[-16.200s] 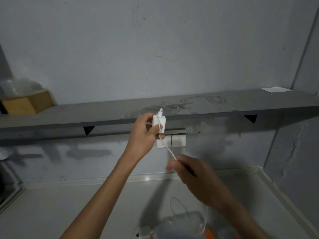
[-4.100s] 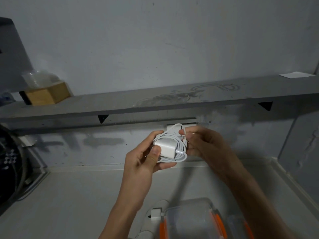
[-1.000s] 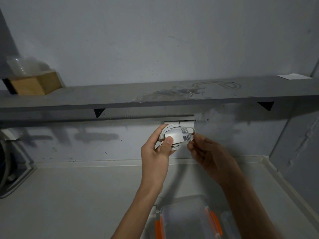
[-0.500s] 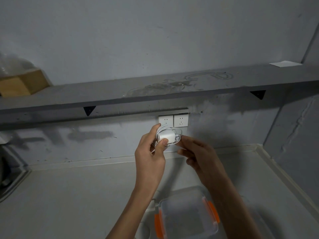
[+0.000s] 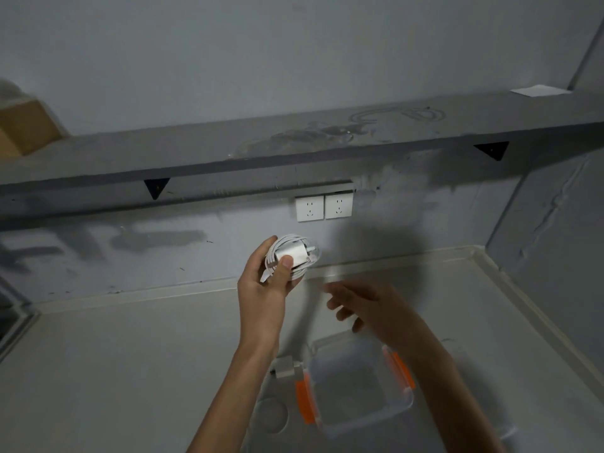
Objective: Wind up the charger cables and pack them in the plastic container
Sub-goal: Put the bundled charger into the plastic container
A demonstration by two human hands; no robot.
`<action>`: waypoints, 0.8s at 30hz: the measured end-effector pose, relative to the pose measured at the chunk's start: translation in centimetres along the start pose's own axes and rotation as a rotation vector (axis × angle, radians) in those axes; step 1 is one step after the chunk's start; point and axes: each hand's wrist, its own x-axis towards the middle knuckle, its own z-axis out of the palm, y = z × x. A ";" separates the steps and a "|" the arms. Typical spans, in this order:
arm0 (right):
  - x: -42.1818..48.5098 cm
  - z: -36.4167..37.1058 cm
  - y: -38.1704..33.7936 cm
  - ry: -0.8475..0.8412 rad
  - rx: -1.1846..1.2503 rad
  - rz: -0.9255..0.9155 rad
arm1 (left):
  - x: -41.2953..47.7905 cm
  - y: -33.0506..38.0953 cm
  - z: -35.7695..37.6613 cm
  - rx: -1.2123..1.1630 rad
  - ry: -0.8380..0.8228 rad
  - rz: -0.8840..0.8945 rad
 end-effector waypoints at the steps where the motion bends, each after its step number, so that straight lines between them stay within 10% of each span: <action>1: 0.1 0.1 0.6 0.053 -0.013 -0.015 | -0.1 -0.5 -0.4 -0.006 -0.015 -0.028; 19: -5.1 1.1 22.2 -0.155 -0.284 0.082 | -11.3 -22.0 -2.1 -0.315 -0.020 -0.763; 24: -2.5 -3.4 27.4 0.213 -0.716 0.019 | -9.8 -25.0 1.2 -0.398 0.227 -0.812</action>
